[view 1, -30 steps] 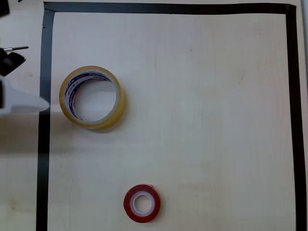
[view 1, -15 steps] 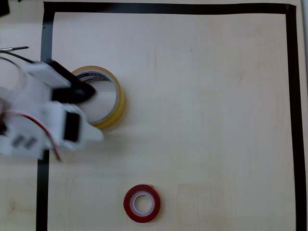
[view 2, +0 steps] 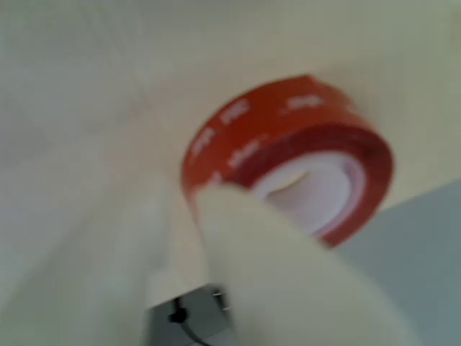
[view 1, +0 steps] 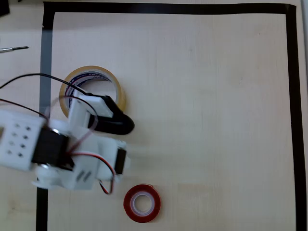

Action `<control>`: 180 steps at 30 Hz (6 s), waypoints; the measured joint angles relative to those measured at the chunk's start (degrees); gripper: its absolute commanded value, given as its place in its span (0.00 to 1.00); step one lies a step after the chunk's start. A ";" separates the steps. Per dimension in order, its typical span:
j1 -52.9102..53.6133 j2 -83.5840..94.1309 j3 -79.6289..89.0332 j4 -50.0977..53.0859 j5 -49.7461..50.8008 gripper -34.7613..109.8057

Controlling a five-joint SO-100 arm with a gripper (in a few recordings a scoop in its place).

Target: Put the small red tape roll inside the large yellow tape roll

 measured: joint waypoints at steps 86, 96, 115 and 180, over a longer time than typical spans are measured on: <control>8.17 -44.47 -66.80 39.73 13.45 0.24; -3.87 -17.67 -47.90 39.90 13.27 0.24; -21.62 23.12 7.29 26.72 16.61 0.24; -20.04 108.54 81.65 6.68 4.75 0.24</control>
